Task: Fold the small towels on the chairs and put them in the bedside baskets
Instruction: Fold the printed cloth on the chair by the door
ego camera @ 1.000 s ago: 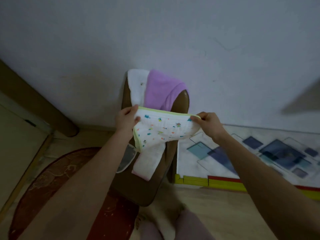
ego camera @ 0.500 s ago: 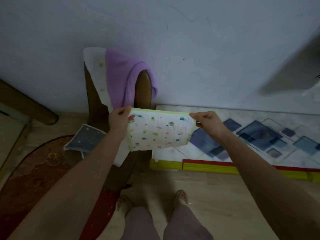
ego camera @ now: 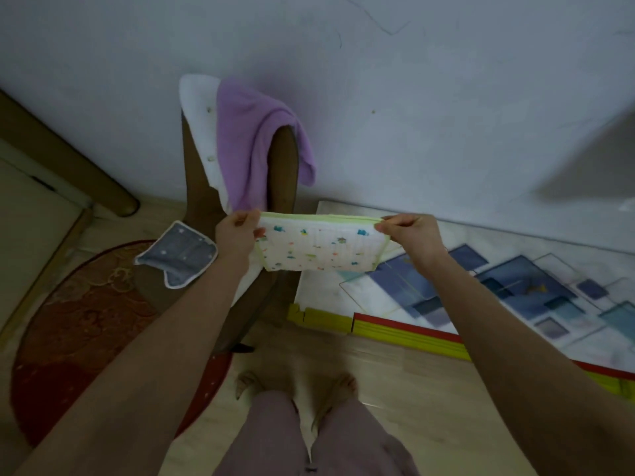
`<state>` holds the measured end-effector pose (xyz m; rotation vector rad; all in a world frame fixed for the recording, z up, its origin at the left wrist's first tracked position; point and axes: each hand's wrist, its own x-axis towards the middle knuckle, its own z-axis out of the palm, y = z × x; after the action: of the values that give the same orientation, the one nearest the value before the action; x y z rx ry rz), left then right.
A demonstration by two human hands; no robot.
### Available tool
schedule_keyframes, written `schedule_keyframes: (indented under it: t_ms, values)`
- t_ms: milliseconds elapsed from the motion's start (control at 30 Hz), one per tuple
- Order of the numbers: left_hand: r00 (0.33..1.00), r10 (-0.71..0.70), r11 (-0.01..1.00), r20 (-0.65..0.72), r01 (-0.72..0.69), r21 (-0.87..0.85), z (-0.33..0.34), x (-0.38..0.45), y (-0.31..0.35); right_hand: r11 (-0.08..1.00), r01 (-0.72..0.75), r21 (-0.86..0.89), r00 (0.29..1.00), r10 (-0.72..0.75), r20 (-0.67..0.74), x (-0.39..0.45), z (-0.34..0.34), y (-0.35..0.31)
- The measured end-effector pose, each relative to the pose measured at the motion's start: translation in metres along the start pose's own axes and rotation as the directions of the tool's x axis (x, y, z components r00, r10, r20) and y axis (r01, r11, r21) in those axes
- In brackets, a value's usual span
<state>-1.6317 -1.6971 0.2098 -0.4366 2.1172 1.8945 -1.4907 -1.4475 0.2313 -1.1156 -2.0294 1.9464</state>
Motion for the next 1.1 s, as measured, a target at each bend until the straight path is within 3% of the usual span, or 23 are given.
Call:
schedule_keyframes:
  t_ms: [267, 367, 533, 700, 800, 867, 1000, 1100]
  values:
    - [0.984, 0.025, 0.961, -0.177, 0.025, 0.274, -0.101, -0.002, -0.034, 0.96, 0.216, -0.176, 0.96, -0.176, 0.218, -0.009, 0.089, -0.006]
    - [0.973, 0.079, 0.95, -0.218, -0.007, 0.312, -0.145, 0.004, -0.035, 0.954, 0.255, -0.155, 0.955, -0.224, 0.193, -0.017, 0.136, -0.011]
    - [0.934, 0.062, 0.987, -0.352, -0.004, 0.162, -0.213, 0.03, -0.022, 0.94, 0.304, -0.153, 0.94, -0.27, 0.21, -0.029, 0.227, -0.025]
    - [0.958, -0.017, 1.0, -0.286, 0.021, 0.009, -0.277, 0.06, -0.019, 0.99, 0.14, 0.008, 0.954, -0.137, 0.265, -0.032, 0.305, -0.04]
    - [0.963, -0.016, 0.992, -0.269, 0.048, 0.113, -0.307, 0.075, -0.026, 0.993, 0.118, 0.001, 0.957, -0.114, 0.268, -0.03, 0.338, -0.034]
    - [0.97, -0.071, 0.981, -0.234, 0.11, 0.158, -0.325, 0.084, -0.035, 0.994, 0.095, -0.053, 0.946, -0.073, 0.316, -0.027, 0.352, -0.025]
    - [0.948, -0.315, 0.949, -0.049, 0.315, 0.007, -0.354, 0.093, -0.056, 0.95, 0.059, -0.305, 0.878, 0.096, 0.47, -0.019, 0.358, -0.004]
    - [0.949, -0.315, 0.949, -0.026, 0.315, -0.005, -0.358, 0.107, -0.061, 0.871, 0.153, -0.467, 0.819, 0.153, 0.553, -0.005, 0.368, 0.001]
